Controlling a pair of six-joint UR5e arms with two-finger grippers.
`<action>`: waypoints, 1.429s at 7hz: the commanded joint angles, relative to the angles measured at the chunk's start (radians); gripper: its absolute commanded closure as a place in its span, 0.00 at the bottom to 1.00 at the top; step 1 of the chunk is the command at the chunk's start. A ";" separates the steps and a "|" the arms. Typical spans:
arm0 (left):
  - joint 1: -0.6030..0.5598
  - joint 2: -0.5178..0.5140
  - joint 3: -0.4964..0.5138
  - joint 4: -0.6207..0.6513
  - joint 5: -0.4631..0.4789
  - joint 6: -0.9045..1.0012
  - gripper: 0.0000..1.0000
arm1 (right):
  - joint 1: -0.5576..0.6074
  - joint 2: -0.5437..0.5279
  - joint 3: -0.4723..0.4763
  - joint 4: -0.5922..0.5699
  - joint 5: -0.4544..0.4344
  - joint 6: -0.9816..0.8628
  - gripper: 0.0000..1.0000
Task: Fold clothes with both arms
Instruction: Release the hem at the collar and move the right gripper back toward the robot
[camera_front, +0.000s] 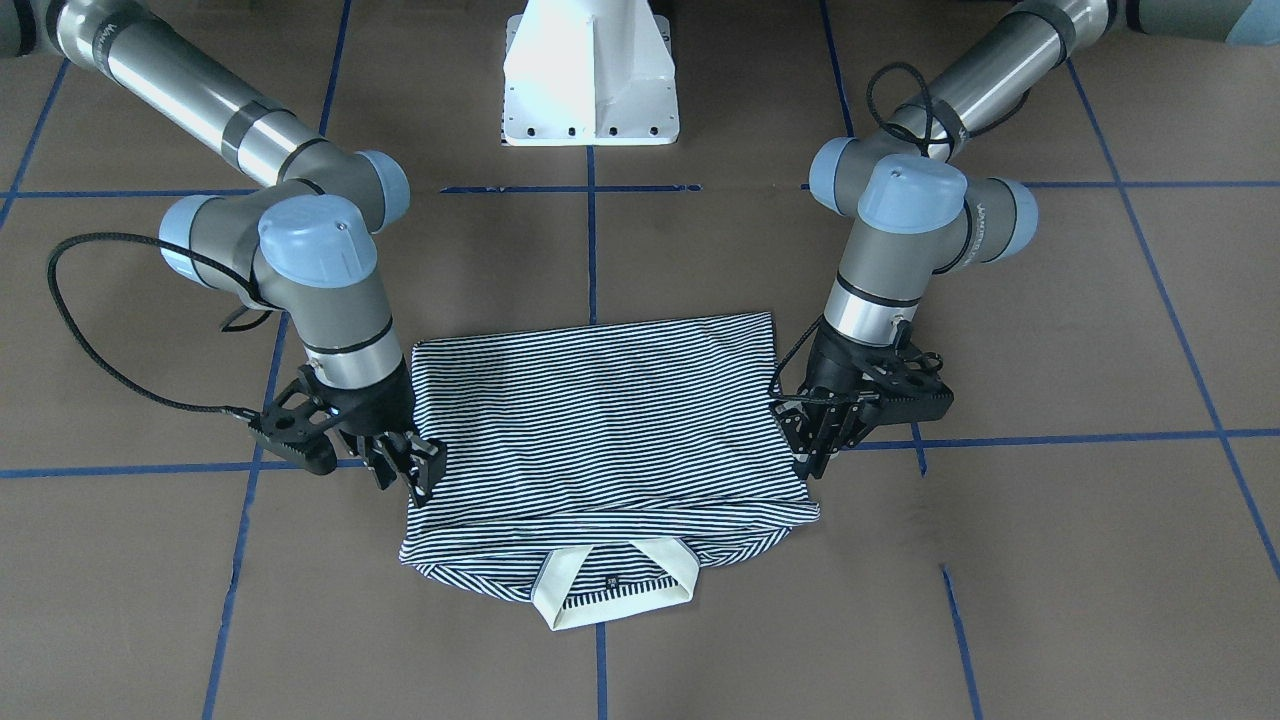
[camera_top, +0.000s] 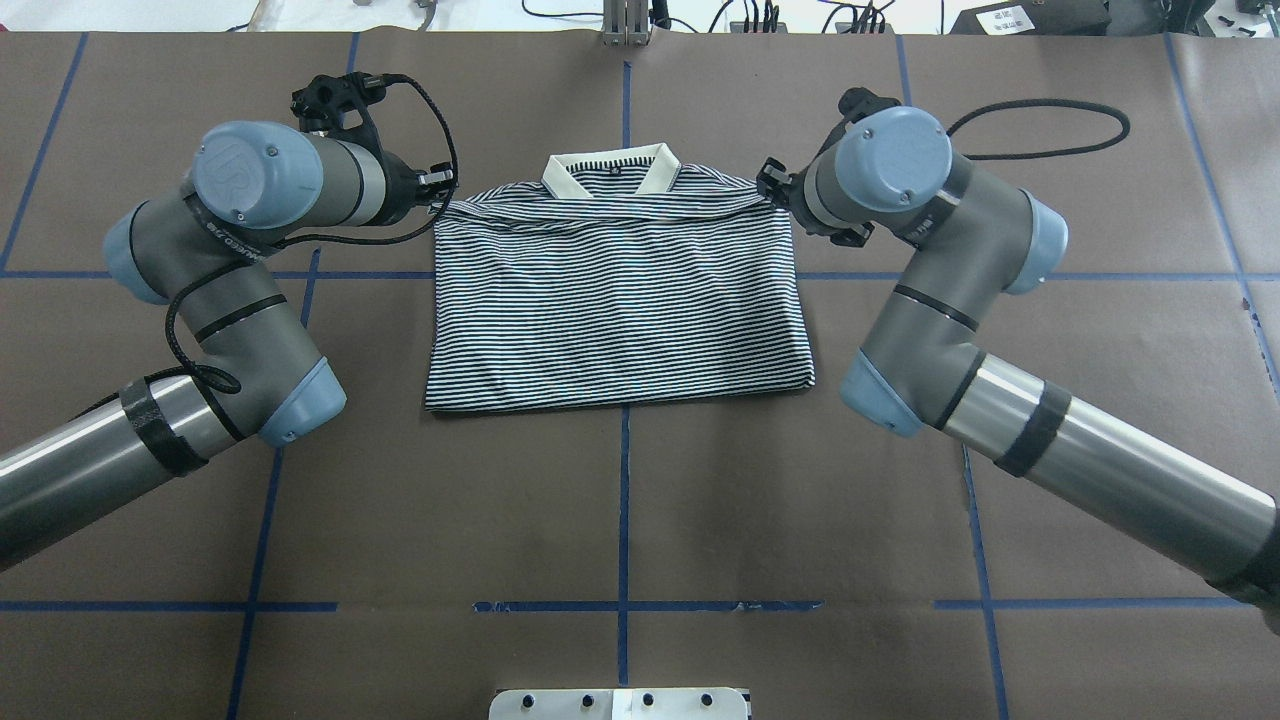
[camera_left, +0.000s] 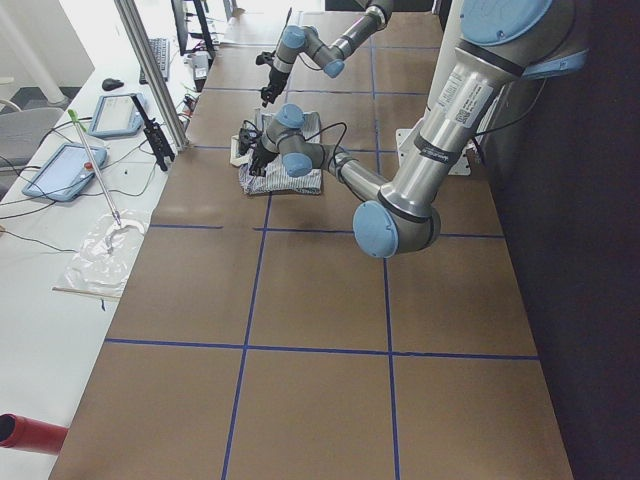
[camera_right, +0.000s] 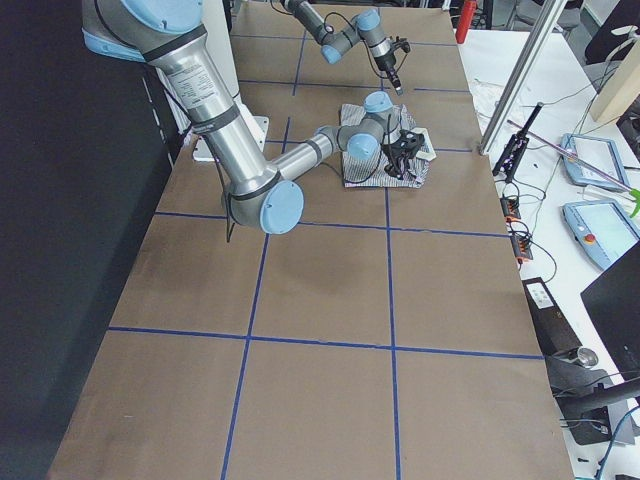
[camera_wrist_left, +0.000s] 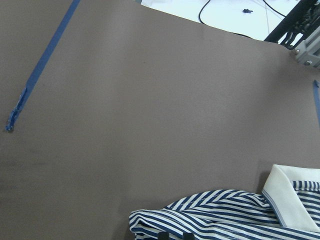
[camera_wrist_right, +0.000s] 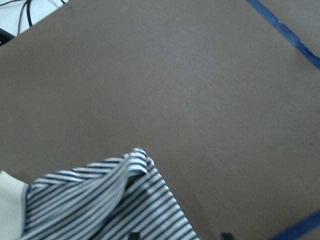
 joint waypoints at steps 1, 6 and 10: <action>0.002 0.012 -0.005 0.000 0.000 0.001 0.71 | -0.079 -0.129 0.154 -0.001 -0.037 0.151 0.32; 0.004 0.021 0.014 0.003 0.011 0.004 0.71 | -0.230 -0.241 0.259 -0.009 -0.122 0.294 0.30; 0.005 0.021 0.014 0.004 0.031 0.005 0.71 | -0.242 -0.241 0.255 -0.009 -0.133 0.295 1.00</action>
